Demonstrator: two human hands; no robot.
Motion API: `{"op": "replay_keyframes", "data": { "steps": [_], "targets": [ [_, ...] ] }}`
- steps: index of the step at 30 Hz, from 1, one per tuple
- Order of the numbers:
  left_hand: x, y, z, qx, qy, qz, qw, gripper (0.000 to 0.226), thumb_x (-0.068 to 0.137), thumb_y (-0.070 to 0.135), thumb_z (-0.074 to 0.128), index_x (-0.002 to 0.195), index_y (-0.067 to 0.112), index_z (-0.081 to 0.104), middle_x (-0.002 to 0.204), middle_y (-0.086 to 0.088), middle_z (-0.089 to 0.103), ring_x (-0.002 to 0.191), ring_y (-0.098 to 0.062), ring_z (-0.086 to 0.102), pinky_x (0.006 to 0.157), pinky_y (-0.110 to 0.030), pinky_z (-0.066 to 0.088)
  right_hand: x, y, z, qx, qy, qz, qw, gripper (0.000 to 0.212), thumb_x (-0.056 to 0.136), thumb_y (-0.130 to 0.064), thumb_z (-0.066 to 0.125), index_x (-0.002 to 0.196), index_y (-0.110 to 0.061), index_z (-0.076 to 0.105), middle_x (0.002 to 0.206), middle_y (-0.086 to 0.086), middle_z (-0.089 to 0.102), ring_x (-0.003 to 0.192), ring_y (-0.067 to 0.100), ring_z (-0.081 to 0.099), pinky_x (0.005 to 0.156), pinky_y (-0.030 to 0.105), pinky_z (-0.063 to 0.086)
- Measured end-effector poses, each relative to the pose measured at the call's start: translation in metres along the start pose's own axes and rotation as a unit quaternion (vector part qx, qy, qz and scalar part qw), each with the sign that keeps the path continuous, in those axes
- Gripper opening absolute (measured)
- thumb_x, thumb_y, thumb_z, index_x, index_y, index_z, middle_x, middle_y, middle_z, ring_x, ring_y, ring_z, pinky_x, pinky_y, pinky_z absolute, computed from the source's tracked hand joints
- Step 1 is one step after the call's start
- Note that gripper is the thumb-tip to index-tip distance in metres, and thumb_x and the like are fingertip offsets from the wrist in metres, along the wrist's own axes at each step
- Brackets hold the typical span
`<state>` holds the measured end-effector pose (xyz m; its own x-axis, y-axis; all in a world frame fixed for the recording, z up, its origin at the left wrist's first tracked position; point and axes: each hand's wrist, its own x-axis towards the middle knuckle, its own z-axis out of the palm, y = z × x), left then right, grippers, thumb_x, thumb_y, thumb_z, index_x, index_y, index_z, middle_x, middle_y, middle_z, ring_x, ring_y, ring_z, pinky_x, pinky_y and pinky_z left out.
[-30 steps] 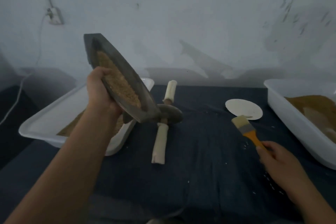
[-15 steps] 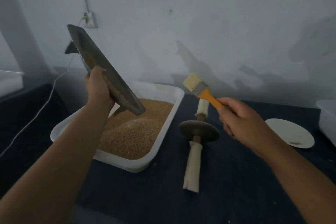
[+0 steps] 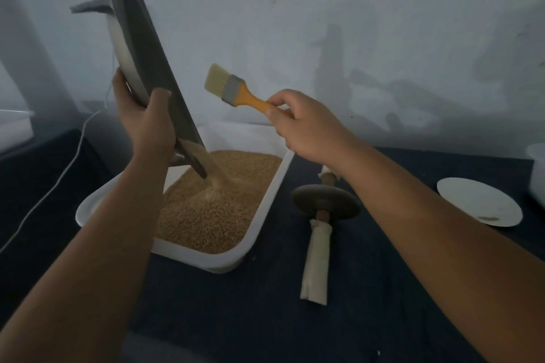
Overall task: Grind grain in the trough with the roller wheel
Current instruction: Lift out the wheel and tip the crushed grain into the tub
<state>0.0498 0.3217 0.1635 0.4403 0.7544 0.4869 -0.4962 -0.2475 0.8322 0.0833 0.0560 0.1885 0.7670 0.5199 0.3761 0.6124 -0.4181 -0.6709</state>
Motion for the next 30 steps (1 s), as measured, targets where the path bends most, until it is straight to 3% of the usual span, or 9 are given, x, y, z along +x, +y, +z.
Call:
{"op": "replay_keyframes", "data": {
  "steps": [4,6,10,13,15,20,24,30],
  "targets": [
    [-0.004,0.004,0.004,0.034,-0.021,0.053,0.998,0.059,0.082,0.026,0.067,0.117,0.07,0.052,0.112,0.02,0.063,0.102,-0.004,0.067,0.081,-0.03,0.063,0.001,0.006,0.002,0.014,0.011,-0.025,1.0,0.022,0.11,-0.035,0.051,0.129,-0.033,0.062,0.075,-0.01,0.061,0.056,0.001,0.055,0.057,0.025,0.046],
    [-0.001,0.003,0.003,0.045,-0.034,0.079,0.995,0.061,0.083,0.025,0.068,0.121,0.069,0.051,0.114,0.02,0.063,0.105,-0.006,0.067,0.082,-0.033,0.064,0.001,0.008,0.004,-0.01,0.021,-0.043,0.999,0.025,0.11,-0.035,0.051,0.132,-0.031,0.064,0.075,-0.012,0.062,0.061,0.002,0.059,0.057,0.026,0.047],
    [0.008,-0.007,0.003,0.026,-0.088,0.101,0.991,0.055,0.089,0.028,0.073,0.138,0.044,0.055,0.119,0.011,0.067,0.109,-0.014,0.069,0.085,-0.039,0.064,0.02,-0.001,0.017,0.001,0.096,-0.087,0.992,0.025,0.112,-0.032,0.048,0.131,-0.024,0.063,0.078,-0.007,0.063,0.065,0.011,0.058,0.056,0.024,0.042],
    [0.004,-0.003,0.009,0.007,-0.107,0.075,0.991,0.05,0.091,0.053,0.077,0.136,0.046,0.056,0.12,0.014,0.07,0.111,-0.011,0.07,0.085,-0.03,0.062,0.046,-0.014,0.035,0.045,0.172,-0.105,0.978,0.028,0.113,-0.03,0.045,0.134,-0.018,0.058,0.077,-0.011,0.057,0.062,0.003,0.055,0.055,0.018,0.042],
    [0.001,-0.001,0.014,-0.002,-0.112,0.041,0.993,0.055,0.088,0.064,0.077,0.136,0.048,0.056,0.121,0.017,0.07,0.112,-0.01,0.07,0.086,-0.031,0.063,0.063,-0.022,0.048,0.069,0.197,-0.11,0.972,0.029,0.114,-0.031,0.044,0.137,-0.017,0.056,0.083,-0.012,0.059,0.063,0.001,0.056,0.055,0.017,0.043],
    [-0.003,-0.005,0.02,-0.031,-0.123,-0.024,0.992,0.064,0.083,0.074,0.074,0.138,0.044,0.058,0.126,0.011,0.071,0.116,-0.018,0.071,0.093,-0.046,0.062,0.087,-0.031,0.07,0.091,0.218,-0.108,0.966,0.033,0.114,-0.03,0.046,0.141,-0.015,0.056,0.102,-0.012,0.065,0.073,-0.001,0.06,0.068,0.01,0.046],
    [-0.004,-0.008,0.022,-0.035,-0.121,-0.048,0.991,0.06,0.081,0.076,0.074,0.133,0.048,0.061,0.124,0.012,0.072,0.115,-0.019,0.072,0.093,-0.048,0.062,0.082,-0.025,0.068,0.126,0.293,-0.148,0.936,0.032,0.114,-0.027,0.046,0.14,-0.013,0.059,0.095,-0.016,0.064,0.072,-0.004,0.061,0.061,0.01,0.046],
    [-0.005,-0.009,0.021,-0.046,-0.152,-0.04,0.987,0.055,0.087,0.068,0.074,0.135,0.041,0.063,0.126,0.004,0.073,0.116,-0.023,0.072,0.091,-0.047,0.063,0.079,-0.027,0.068,0.014,0.179,-0.168,0.969,0.037,0.114,-0.028,0.046,0.147,-0.015,0.058,0.097,-0.007,0.073,0.068,0.0,0.061,0.066,0.011,0.048]
  ]
}}
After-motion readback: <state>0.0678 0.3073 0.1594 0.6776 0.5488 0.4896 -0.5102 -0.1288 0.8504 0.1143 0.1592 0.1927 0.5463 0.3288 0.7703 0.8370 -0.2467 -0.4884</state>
